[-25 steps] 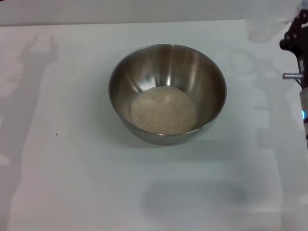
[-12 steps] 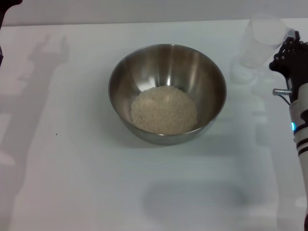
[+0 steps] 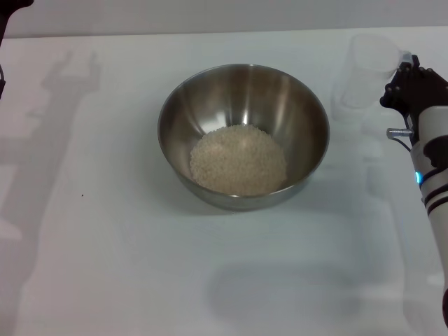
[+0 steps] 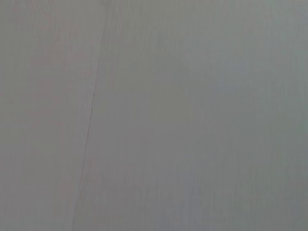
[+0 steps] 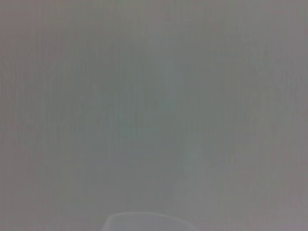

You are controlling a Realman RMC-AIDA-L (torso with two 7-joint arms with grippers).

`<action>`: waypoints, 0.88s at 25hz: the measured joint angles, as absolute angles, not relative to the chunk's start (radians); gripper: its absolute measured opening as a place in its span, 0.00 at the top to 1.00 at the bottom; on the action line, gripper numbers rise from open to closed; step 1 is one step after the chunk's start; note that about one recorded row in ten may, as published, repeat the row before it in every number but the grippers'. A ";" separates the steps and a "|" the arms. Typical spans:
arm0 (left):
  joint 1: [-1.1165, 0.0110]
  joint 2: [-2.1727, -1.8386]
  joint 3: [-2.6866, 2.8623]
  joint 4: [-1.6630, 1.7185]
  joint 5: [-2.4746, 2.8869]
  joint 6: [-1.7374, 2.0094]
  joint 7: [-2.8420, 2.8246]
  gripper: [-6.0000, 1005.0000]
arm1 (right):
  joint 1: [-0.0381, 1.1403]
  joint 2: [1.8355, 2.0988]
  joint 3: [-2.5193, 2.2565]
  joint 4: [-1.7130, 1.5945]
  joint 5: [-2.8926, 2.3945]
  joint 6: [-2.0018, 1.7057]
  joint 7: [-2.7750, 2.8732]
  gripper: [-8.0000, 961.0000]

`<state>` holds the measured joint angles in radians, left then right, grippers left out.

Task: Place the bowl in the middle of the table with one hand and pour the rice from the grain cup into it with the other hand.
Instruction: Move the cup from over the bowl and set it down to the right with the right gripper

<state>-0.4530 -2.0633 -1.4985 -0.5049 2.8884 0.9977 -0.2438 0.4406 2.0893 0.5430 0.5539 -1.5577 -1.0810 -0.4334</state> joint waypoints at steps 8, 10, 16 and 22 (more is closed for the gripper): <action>-0.454 -2.065 -1.499 -0.505 2.888 0.995 -0.244 0.54 | 0.480 2.089 0.556 0.506 -1.554 -0.977 -0.407 0.91; -0.454 -2.065 -1.499 -0.505 2.888 0.996 -0.244 0.54 | 0.486 2.089 0.556 0.499 -1.553 -0.953 -0.394 0.91; -0.452 -2.065 -1.499 -0.504 2.888 0.999 -0.244 0.54 | 0.494 2.089 0.563 0.483 -1.551 -0.904 -0.383 0.91; -0.447 -2.065 -1.497 -0.504 2.888 1.001 -0.246 0.54 | 0.494 2.090 0.563 0.475 -1.551 -0.877 -0.382 0.91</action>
<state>-0.4468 -2.0648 -1.4972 -0.5039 2.8885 1.0008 -0.2462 0.4942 2.0899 0.5634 0.4753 -1.5507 -0.8772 -0.3819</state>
